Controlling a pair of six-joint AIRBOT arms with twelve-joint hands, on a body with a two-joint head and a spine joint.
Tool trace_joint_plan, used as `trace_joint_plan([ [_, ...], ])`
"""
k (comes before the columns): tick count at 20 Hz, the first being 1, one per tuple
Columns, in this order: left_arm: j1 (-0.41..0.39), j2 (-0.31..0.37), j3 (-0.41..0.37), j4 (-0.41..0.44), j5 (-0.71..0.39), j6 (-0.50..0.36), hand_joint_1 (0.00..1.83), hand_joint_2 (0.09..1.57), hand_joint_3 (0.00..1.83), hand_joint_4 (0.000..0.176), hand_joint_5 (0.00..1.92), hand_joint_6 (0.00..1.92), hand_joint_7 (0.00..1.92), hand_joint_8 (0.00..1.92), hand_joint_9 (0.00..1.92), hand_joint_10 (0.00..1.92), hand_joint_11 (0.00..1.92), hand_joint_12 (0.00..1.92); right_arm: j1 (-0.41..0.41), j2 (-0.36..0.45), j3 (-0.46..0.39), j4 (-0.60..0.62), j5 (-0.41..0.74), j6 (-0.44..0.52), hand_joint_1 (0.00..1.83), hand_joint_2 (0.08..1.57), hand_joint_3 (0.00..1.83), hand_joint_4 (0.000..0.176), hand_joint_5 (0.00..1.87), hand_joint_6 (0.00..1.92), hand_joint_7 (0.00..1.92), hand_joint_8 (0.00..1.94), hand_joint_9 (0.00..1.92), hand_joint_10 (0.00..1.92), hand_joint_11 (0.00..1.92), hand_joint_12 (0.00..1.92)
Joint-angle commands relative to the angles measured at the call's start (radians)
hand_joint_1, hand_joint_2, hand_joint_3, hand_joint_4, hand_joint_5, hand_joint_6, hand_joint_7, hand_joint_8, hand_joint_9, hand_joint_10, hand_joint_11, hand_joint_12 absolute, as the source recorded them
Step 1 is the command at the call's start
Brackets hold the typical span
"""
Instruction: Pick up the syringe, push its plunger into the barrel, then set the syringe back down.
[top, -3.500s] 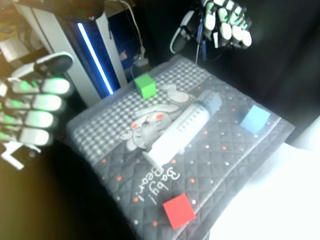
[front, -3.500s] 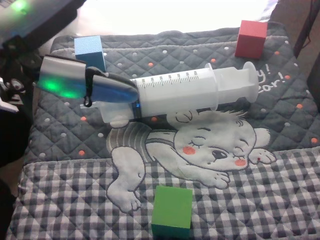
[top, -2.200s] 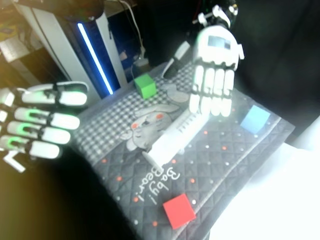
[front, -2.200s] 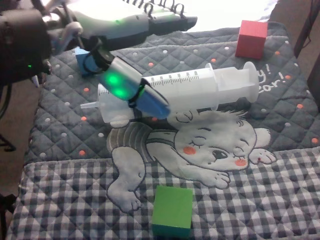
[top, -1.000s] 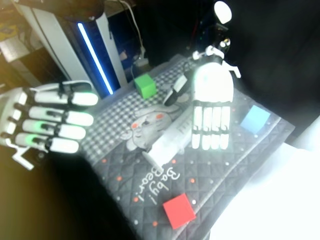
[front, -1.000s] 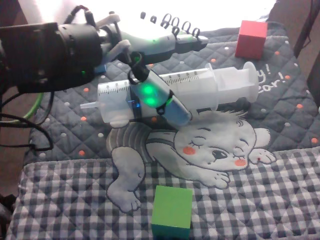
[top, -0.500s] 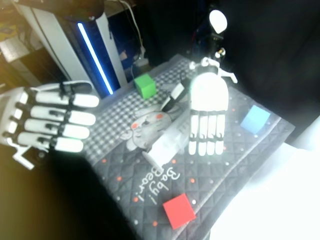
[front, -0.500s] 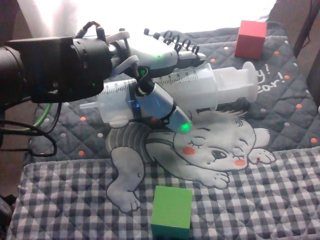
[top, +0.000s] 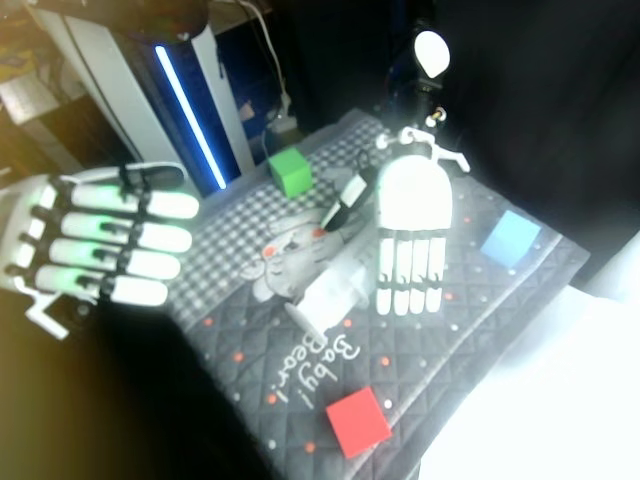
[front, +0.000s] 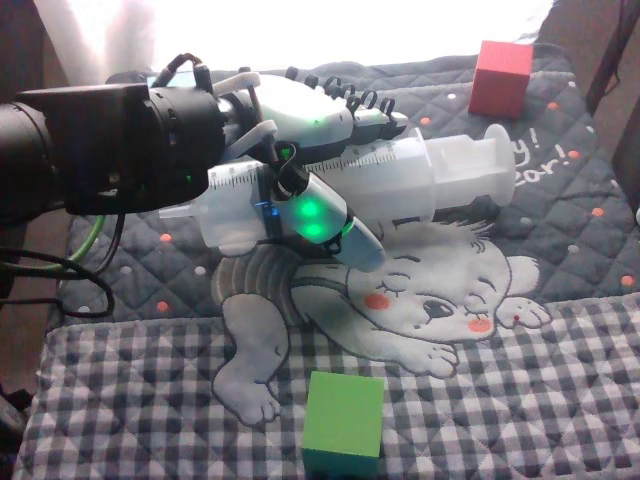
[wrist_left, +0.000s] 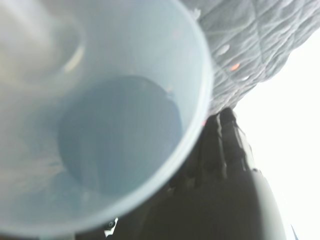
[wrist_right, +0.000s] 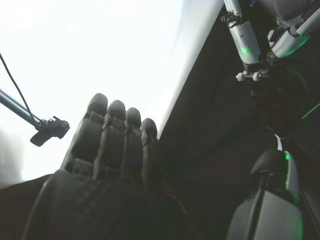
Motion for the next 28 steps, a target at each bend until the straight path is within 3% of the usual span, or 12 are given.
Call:
trace_joint_plan([
  [1,-0.001,-0.005,0.002,-0.001,-0.033,-0.004,0.44,0.78,0.0,0.0,0.0,0.0,0.03,0.0,0.08,0.0,0.07,0.03,0.007,0.0,0.005,0.013,0.121,0.006,0.6,0.7,0.0,0.009,0.28,0.0,0.3,0.01,0.27,0.01,0.24,0.14],
  [7,0.002,-0.023,0.026,-0.001,-0.012,-0.004,0.81,0.76,0.01,0.0,0.12,0.0,0.15,0.0,0.17,0.0,0.11,0.09,0.008,-0.002,0.005,0.013,0.121,0.008,0.59,0.7,0.0,0.0,0.27,0.0,0.29,0.0,0.28,0.01,0.23,0.14],
  [11,0.007,-0.031,0.039,-0.001,-0.002,-0.004,1.04,0.94,0.0,0.0,0.3,0.0,0.35,0.0,0.39,0.01,0.13,0.9,0.01,-0.002,0.006,0.013,0.121,0.008,0.61,0.71,0.0,0.0,0.28,0.0,0.3,0.0,0.27,0.0,0.24,0.15],
  [15,-0.005,-0.026,0.042,-0.007,-0.002,-0.005,1.24,1.01,0.0,0.0,0.81,0.04,0.89,0.04,0.93,0.08,0.48,1.07,0.01,-0.002,0.005,0.013,0.121,0.008,0.61,0.7,0.0,0.0,0.28,0.0,0.3,0.0,0.26,0.0,0.21,0.14],
  [16,-0.007,-0.025,0.044,-0.018,-0.005,-0.005,1.23,1.13,0.0,0.0,0.87,0.86,1.01,0.79,1.08,0.26,0.57,1.29,0.01,-0.002,0.005,0.013,0.121,0.008,0.61,0.7,0.0,0.001,0.28,0.0,0.3,0.0,0.27,0.0,0.22,0.14],
  [18,-0.008,-0.025,0.059,-0.039,-0.01,-0.005,1.21,1.18,0.0,0.0,0.8,1.13,0.89,1.34,0.86,1.47,0.82,1.8,0.01,-0.002,0.005,0.013,0.121,0.008,0.61,0.71,0.0,0.0,0.27,0.0,0.3,0.0,0.27,0.01,0.23,0.15],
  [19,-0.007,-0.025,0.067,-0.056,-0.013,-0.005,1.14,1.19,0.0,0.0,0.82,1.24,0.77,1.58,0.82,1.75,0.89,1.9,0.01,-0.002,0.005,0.013,0.121,0.008,0.61,0.71,0.0,0.0,0.27,0.0,0.3,0.0,0.27,0.0,0.24,0.15],
  [20,-0.007,-0.024,0.079,-0.087,-0.024,-0.005,1.35,1.1,0.0,0.0,0.67,1.74,0.74,1.82,0.88,1.89,0.97,1.92,0.01,-0.002,0.005,0.014,0.121,0.008,0.6,0.71,0.0,0.0,0.28,0.0,0.3,0.0,0.28,0.01,0.24,0.16],
  [23,-0.013,-0.015,0.099,-0.166,-0.054,-0.005,1.59,1.09,0.0,0.0,0.73,1.92,0.85,1.92,1.05,1.92,1.12,1.92,0.01,-0.002,0.005,0.014,0.121,0.008,0.56,0.71,0.0,0.0,0.28,0.0,0.31,0.0,0.29,0.01,0.24,0.16],
  [24,-0.02,-0.009,0.101,-0.185,-0.068,-0.005,1.61,1.11,0.0,0.06,0.77,1.92,0.87,1.92,1.07,1.92,1.13,1.92,0.01,-0.002,0.005,0.014,0.121,0.008,0.57,0.71,0.0,0.0,0.28,0.0,0.31,0.0,0.29,0.01,0.24,0.16],
  [25,-0.026,-0.003,0.101,-0.2,-0.081,-0.005,1.62,1.11,0.0,0.095,0.81,1.92,0.94,1.92,1.15,1.92,1.21,1.92,0.009,-0.003,0.005,0.015,0.121,0.008,0.58,0.71,0.0,0.0,0.27,0.0,0.3,0.0,0.28,0.01,0.23,0.15],
  [28,-0.045,0.019,0.099,-0.263,-0.137,-0.005,1.54,1.13,0.01,0.108,0.98,1.92,1.2,1.92,1.4,1.92,1.46,1.92,0.009,-0.006,0.005,0.019,0.121,0.008,0.58,0.7,0.0,0.0,0.26,0.0,0.29,0.0,0.27,0.0,0.23,0.16],
])
